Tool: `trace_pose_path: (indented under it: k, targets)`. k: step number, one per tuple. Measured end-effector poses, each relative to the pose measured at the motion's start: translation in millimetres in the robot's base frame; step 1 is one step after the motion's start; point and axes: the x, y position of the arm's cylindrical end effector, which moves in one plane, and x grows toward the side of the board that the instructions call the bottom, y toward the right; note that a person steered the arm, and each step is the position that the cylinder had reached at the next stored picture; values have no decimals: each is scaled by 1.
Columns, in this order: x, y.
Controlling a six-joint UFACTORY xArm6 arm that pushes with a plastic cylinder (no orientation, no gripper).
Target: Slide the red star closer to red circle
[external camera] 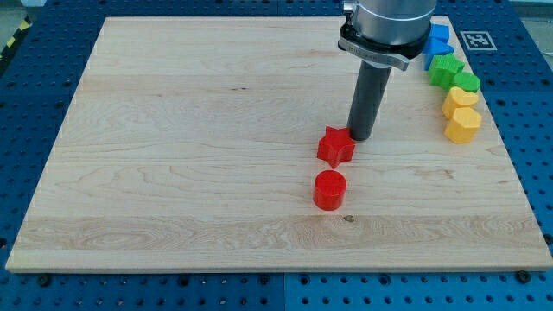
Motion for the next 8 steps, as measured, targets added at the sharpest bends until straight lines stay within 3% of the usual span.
trace_pose_path:
  k: [2, 4, 8]
  targets:
    - [20, -3]
    - [-25, -15]
    - [26, -21]
